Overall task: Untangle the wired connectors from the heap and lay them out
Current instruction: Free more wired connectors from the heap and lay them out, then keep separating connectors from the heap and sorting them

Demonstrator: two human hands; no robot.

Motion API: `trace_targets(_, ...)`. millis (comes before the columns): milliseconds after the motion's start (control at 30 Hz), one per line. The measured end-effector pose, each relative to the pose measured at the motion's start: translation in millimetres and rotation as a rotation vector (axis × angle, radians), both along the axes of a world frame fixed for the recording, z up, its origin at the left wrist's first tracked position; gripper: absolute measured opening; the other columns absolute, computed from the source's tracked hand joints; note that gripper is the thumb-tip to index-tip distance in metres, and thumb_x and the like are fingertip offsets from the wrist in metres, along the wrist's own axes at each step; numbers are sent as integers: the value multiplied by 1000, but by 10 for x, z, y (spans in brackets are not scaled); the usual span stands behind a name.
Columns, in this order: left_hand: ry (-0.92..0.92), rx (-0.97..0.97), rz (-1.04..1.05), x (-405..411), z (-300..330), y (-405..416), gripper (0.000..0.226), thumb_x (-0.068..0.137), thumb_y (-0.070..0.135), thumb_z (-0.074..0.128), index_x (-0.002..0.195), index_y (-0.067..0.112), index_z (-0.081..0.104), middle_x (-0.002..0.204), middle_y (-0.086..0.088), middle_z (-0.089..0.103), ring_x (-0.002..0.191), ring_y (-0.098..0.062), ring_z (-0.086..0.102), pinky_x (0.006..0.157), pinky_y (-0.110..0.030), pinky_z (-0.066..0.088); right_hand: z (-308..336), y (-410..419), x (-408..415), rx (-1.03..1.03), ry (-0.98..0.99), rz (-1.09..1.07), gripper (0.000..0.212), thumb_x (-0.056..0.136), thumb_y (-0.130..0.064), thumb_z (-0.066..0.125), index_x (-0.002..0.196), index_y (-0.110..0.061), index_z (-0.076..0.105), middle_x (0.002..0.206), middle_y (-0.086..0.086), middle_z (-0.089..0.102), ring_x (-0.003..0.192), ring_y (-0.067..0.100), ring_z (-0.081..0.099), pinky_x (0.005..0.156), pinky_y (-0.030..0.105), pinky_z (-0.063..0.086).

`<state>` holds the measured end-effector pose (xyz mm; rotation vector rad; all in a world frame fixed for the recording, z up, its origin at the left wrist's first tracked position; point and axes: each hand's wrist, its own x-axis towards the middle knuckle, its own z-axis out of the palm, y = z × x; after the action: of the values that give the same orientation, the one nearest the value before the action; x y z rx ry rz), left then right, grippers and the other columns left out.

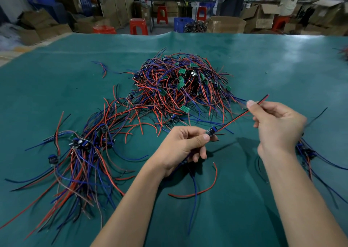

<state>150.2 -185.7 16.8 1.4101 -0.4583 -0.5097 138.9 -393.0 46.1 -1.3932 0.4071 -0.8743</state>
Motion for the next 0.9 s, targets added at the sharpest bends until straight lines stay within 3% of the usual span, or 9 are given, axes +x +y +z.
trace_targets(300, 67, -103, 131, 17, 15, -16, 21, 102, 14, 52, 105, 3, 69, 61, -1, 62, 48, -7, 51, 44, -15, 35, -62, -77, 22, 49, 4, -179, 17, 86, -26, 78, 73, -22, 67, 65, -3, 66, 51, 12, 54, 44, 25, 41)
trace_targets(433, 97, -165, 190, 34, 8, -17, 21, 102, 13, 51, 108, 1, 67, 65, -2, 65, 52, -9, 55, 47, -15, 40, -107, 198, 48, 78, 173, 218, 23, 93, -27, 72, 74, -14, 71, 62, -1, 68, 47, 10, 53, 40, 23, 38)
trace_targets(500, 102, -162, 187, 35, 6, -18, 24, 102, 13, 51, 110, -6, 64, 66, -3, 66, 52, -9, 56, 48, -15, 40, -149, 331, 25, -36, 259, 511, 23, 91, -32, 75, 75, -15, 76, 70, -1, 71, 57, 11, 57, 44, 23, 39)
trace_targets(567, 97, -160, 163, 29, 11, -20, 21, 101, 15, 53, 101, 1, 68, 67, -3, 67, 53, -8, 56, 48, -14, 40, -194, 420, -6, -168, 252, 720, 20, 88, -32, 77, 79, -14, 77, 71, 1, 69, 62, 11, 57, 48, 22, 40)
trace_targets(733, 88, -111, 126, -7, 36, -12, 25, 100, 15, 56, 81, 15, 73, 65, -6, 68, 49, -10, 57, 45, -15, 38, -174, 380, -18, -193, 183, 675, 14, 78, -29, 84, 84, -18, 81, 79, 0, 76, 69, 6, 64, 50, 17, 42)
trace_targets(900, 73, -51, 101, -15, 61, -4, 19, 100, 14, 55, 92, 9, 72, 61, -5, 66, 46, -10, 55, 43, -15, 36, -148, 326, 1, -199, 136, 585, 6, 81, -23, 85, 78, -20, 80, 76, -1, 76, 63, 5, 60, 51, 17, 43)
